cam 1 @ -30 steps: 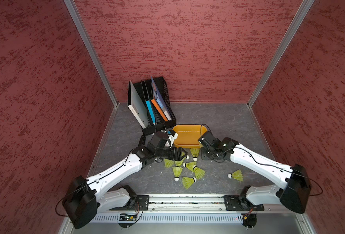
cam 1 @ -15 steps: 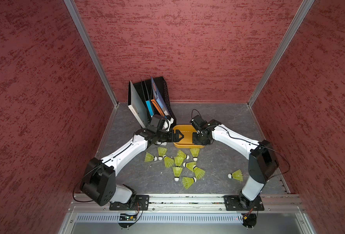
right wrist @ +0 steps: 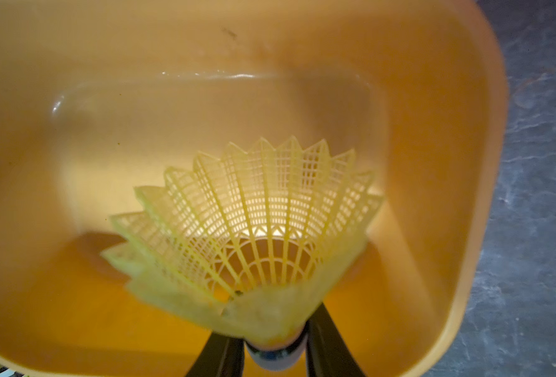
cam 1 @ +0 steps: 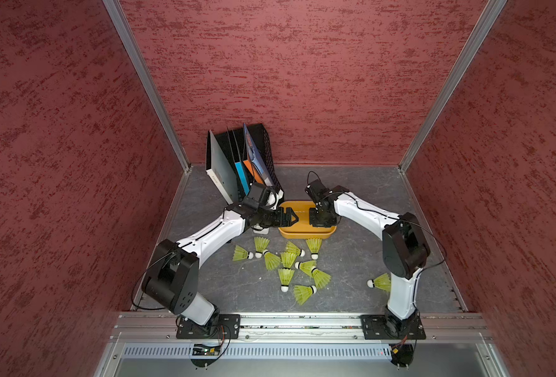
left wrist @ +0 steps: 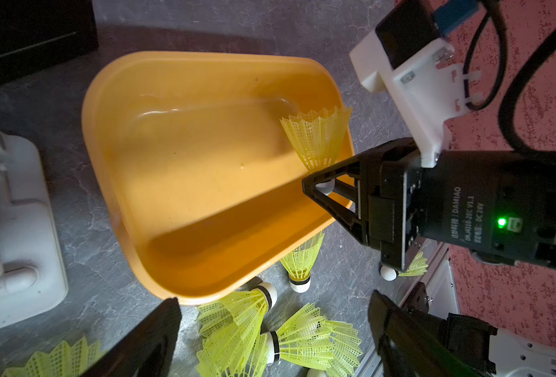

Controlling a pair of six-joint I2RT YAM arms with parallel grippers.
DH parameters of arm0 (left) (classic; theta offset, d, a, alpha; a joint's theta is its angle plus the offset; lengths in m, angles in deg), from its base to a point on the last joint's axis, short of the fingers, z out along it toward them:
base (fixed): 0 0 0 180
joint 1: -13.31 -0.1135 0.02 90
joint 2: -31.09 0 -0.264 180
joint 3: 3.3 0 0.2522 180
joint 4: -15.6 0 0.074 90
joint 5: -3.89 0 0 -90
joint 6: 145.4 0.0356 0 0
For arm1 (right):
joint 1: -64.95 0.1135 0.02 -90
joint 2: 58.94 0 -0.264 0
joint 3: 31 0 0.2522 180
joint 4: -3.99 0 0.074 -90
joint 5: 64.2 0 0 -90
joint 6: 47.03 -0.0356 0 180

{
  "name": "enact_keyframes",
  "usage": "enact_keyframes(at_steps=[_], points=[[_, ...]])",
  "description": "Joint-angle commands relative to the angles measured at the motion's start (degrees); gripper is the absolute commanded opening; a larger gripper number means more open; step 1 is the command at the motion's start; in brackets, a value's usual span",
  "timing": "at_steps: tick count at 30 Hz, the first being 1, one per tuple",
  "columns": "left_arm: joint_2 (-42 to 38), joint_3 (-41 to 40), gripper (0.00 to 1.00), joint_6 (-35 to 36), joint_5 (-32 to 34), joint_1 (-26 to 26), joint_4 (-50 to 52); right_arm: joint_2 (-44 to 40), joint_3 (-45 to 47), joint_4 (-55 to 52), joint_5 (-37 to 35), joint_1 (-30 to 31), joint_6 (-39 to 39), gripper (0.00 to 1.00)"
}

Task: Put the shuttlecocks into the storage box
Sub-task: Place the shuttlecock in the storage box.

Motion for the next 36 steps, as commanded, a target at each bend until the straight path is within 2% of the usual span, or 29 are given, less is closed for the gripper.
enact_keyframes(at_steps=[1, 20, 36], points=[[0.98, 1.37, 0.93, -0.20, -0.52, -0.15, -1.59, 1.46, -1.94, -0.56, -2.24, -0.94, 1.78, 0.20], [3.77, 2.79, 0.93, -0.90, -0.14, 0.75, -2.38, 9.57, -7.88, -4.06, -7.20, -2.81, 2.92, 0.20], [2.14, 1.69, 0.93, -1.16, -0.02, 1.10, -2.53, 12.89, -10.59, -8.69, -11.69, -3.01, -0.66, 0.25]])
